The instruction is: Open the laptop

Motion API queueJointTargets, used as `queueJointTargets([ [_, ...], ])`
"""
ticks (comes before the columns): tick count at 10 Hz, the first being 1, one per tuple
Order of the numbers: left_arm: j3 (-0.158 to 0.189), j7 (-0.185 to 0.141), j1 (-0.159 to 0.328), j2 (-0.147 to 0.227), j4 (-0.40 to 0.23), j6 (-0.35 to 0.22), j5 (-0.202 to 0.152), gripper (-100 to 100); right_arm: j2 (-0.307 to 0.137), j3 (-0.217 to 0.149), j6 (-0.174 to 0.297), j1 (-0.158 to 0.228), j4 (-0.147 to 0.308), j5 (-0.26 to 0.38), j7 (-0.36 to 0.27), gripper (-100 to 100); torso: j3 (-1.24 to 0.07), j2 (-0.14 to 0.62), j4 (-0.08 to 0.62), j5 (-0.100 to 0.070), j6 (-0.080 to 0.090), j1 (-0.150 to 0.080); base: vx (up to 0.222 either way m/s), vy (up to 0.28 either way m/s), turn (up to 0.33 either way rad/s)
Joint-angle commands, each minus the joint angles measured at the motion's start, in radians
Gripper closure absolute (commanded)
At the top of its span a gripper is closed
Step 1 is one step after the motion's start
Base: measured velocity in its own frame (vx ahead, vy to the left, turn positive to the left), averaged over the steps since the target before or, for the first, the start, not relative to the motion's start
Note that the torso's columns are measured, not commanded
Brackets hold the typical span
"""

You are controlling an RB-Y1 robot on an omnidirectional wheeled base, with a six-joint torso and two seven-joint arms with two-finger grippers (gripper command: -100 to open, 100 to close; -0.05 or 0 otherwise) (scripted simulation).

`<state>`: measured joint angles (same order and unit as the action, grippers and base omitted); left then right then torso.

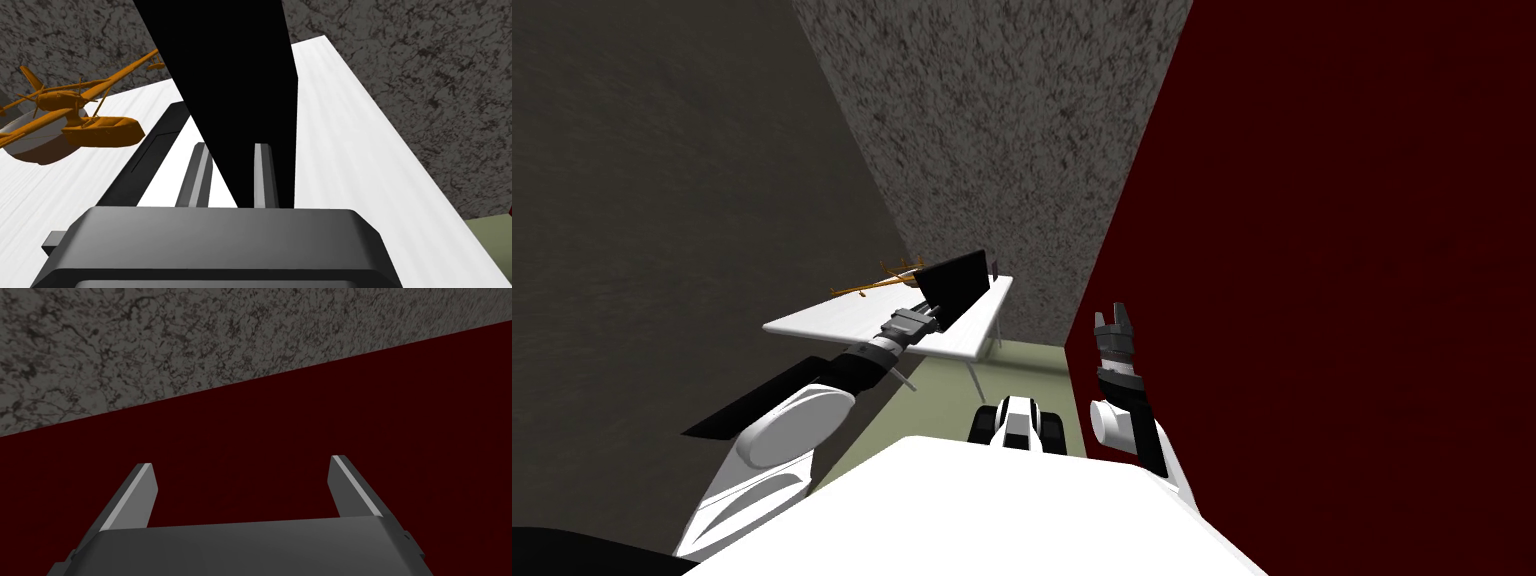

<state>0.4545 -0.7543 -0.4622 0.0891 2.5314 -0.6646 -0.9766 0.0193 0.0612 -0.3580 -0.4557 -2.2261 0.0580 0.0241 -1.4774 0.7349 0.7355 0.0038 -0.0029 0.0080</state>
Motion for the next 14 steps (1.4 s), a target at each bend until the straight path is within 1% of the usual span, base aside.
queueJointTargets([
  [1,-0.003,-0.048,-0.005,-0.034,-0.016,-0.007,-0.028,100,0.000,0.000,0.000,0.000,0.000,0.000,0.000,0,0.000,-0.001,-0.001,0.001,0.000,0.001,0.013,0.048,0.022],
  [3,-0.007,-0.084,-0.008,-0.059,-0.025,-0.011,-0.051,100,0.000,0.000,0.000,0.000,0.000,0.000,0.000,0,0.000,-0.001,-0.002,0.003,-0.001,0.004,0.013,0.043,0.023],
  [4,-0.013,-0.070,-0.002,-0.053,-0.009,-0.006,-0.046,100,0.000,0.000,0.000,0.000,0.000,0.000,0.000,0,0.000,-0.001,-0.003,0.003,-0.002,0.004,0.006,0.006,-0.004],
  [5,-0.023,-0.107,-0.003,-0.068,-0.036,0.000,-0.072,100,0.000,0.000,0.000,0.000,0.000,0.000,0.000,0,0.000,-0.001,-0.002,0.002,0.000,0.001,0.008,0.027,0.034],
  [12,-0.056,-0.223,-0.008,-0.115,-0.140,0.019,-0.153,100,0.000,0.000,0.000,0.000,0.000,0.000,0.000,0,-0.003,-0.007,-0.009,0.007,-0.001,0.007,0.006,0.036,0.029],
  [13,-0.056,-0.223,-0.008,-0.115,-0.140,0.019,-0.153,100,0.000,0.000,0.000,0.000,0.000,0.000,0.000,0,-0.002,-0.007,-0.009,0.007,-0.001,0.007,0.003,0.022,0.026],
  [14,-0.061,-0.239,-0.008,-0.121,-0.155,0.022,-0.164,100,0.000,0.000,0.000,0.000,0.000,0.000,0.000,0,-0.003,-0.008,-0.009,0.007,0.001,0.006,0.001,0.025,0.013],
])
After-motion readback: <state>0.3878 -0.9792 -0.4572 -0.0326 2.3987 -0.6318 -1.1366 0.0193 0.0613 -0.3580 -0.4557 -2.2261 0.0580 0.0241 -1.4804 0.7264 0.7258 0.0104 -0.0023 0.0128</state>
